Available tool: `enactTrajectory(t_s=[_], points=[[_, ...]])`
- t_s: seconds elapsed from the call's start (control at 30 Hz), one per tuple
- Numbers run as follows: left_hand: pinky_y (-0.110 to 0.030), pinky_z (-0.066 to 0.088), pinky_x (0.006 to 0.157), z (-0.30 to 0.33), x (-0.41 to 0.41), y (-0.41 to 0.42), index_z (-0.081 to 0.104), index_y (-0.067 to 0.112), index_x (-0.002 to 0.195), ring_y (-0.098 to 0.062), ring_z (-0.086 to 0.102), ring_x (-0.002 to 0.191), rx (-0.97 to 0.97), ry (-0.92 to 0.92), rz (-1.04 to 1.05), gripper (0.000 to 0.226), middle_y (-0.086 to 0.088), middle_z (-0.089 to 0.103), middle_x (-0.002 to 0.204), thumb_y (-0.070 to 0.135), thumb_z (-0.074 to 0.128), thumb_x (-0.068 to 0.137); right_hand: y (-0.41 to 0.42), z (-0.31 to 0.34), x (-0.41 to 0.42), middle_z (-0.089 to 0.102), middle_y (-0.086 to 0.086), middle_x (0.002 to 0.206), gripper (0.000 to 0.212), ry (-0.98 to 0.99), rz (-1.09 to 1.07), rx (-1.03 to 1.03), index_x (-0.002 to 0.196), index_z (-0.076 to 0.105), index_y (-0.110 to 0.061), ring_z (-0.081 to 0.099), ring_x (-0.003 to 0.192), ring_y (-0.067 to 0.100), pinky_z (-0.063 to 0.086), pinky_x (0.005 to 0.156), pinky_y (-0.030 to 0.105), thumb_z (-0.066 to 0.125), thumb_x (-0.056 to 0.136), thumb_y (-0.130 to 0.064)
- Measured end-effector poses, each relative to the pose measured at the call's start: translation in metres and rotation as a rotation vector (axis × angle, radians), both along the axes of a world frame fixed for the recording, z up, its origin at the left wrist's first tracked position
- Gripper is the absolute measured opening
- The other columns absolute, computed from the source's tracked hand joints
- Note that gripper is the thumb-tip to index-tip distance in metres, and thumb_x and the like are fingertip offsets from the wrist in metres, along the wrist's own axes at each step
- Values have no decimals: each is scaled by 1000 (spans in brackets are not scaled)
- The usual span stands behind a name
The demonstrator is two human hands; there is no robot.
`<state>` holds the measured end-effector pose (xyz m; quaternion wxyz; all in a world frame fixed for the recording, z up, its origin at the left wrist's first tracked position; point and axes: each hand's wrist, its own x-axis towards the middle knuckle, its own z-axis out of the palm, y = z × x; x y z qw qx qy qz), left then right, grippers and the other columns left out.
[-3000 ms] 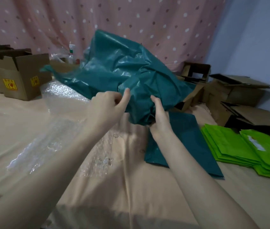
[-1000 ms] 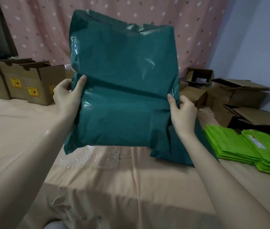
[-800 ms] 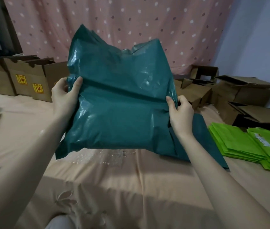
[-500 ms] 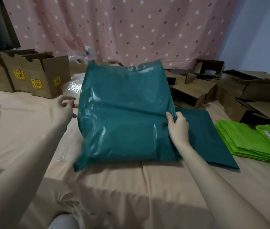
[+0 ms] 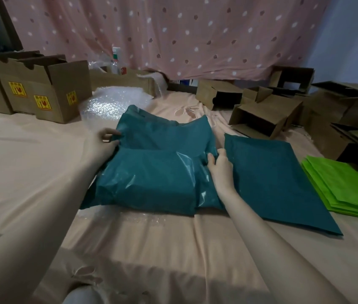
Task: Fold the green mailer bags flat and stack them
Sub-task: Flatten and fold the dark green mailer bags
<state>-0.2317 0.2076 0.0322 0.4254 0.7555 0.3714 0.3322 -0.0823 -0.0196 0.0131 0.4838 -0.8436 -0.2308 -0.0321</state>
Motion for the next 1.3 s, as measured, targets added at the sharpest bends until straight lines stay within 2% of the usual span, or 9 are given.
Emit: enactTrajectory(t_s=[0.27, 0.4, 0.5, 0.63, 0.8, 0.9, 1.0, 1.13, 1.3], points=[[-43, 33, 103, 19, -6, -20, 51, 16, 129, -35, 40, 125, 350, 255, 44, 37, -18, 45, 133, 29, 44, 95, -23, 20, -3, 51, 12, 109, 24, -108, -13, -103, 112, 45, -9, 55, 93, 29, 39, 77, 32, 49, 91, -21], [-39, 35, 100, 27, 2, -90, 58, 16, 123, -29, 48, 120, 651, 197, -163, 34, -9, 56, 128, 30, 39, 98, -51, 24, -12, 63, 2, 80, 15, -98, 65, -244, 84, 62, -11, 58, 74, 19, 45, 69, 31, 52, 88, -21], [-39, 27, 106, 10, 9, -126, 52, 27, 129, -20, 42, 128, 738, 347, -276, 41, 5, 50, 138, 43, 31, 98, -62, 22, -32, 56, -5, 43, 26, 24, 212, -305, 73, 66, -12, 50, 34, 9, 48, 48, 21, 54, 90, -28], [-37, 15, 113, -10, 7, -128, 39, 35, 140, -13, 27, 140, 793, 524, -242, 60, 11, 38, 148, 54, 13, 89, -68, 15, -44, 61, 7, 49, 15, 65, 235, -366, 86, 65, -12, 48, 29, 12, 56, 49, 30, 57, 90, -24], [-37, 15, 115, -9, 7, -124, 35, 37, 141, -12, 24, 142, 786, 528, -262, 59, 12, 35, 149, 54, 12, 90, -81, 21, -34, 63, 7, 57, 19, 131, 143, -311, 100, 55, -15, 48, 28, 8, 39, 38, 17, 51, 85, -5], [-38, 14, 115, -9, 6, -125, 34, 37, 142, -12, 22, 142, 785, 544, -277, 60, 11, 34, 150, 55, 11, 89, -88, 27, -32, 63, 6, 59, 14, 146, 129, -291, 96, 53, -17, 54, 42, 14, 41, 47, 21, 50, 84, -9], [-39, 11, 117, -3, 7, -125, 34, 34, 142, -14, 17, 144, 681, 487, -352, 52, 8, 30, 152, 52, 18, 97, -83, 25, -33, 62, 8, 81, 11, -16, 73, -349, 93, 55, -17, 61, 85, 27, 42, 66, 30, 51, 84, -14], [-37, 22, 112, 19, -6, -111, 45, 22, 137, -17, 28, 140, 560, 195, -294, 40, 1, 40, 147, 31, 32, 101, -53, 39, -43, 51, 10, 126, 34, -282, 131, -279, 125, 49, -10, 42, 120, 27, 33, 98, 34, 47, 94, -25], [-32, 19, 111, 5, -29, -73, 39, 20, 142, -20, 29, 139, 338, 333, -235, 46, -3, 36, 149, 37, 32, 100, -3, 37, -55, 30, 2, 151, 57, -265, 418, -360, 146, 28, -20, 25, 139, 23, 21, 112, 37, 36, 97, -47]])
